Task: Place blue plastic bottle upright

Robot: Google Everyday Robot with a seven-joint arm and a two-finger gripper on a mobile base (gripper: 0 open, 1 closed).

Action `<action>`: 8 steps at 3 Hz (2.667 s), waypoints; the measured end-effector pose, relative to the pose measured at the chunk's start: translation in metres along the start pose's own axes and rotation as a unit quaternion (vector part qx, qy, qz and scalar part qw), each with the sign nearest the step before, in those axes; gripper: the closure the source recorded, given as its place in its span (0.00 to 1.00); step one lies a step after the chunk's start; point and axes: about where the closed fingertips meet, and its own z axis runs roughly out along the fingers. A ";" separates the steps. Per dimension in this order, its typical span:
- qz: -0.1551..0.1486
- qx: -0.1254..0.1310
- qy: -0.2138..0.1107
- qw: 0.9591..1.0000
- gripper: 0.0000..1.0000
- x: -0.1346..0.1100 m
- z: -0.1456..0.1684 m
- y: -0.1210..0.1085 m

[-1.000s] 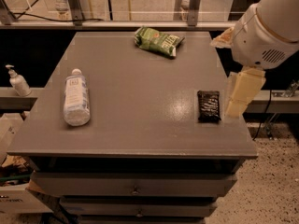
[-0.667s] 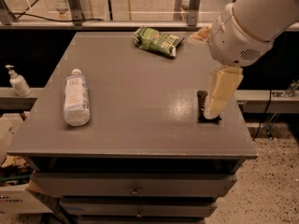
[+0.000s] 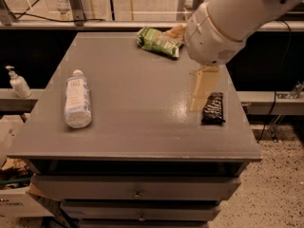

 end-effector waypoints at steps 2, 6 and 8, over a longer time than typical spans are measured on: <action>0.021 0.001 0.020 1.000 0.00 0.017 -0.009 0.002; -0.350 -0.070 0.035 0.933 0.00 -0.056 0.119 -0.062; -0.437 -0.085 0.021 0.895 0.00 -0.108 0.159 -0.075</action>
Offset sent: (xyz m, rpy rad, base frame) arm 0.0629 0.0816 -0.0371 -0.2362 -0.1588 0.4755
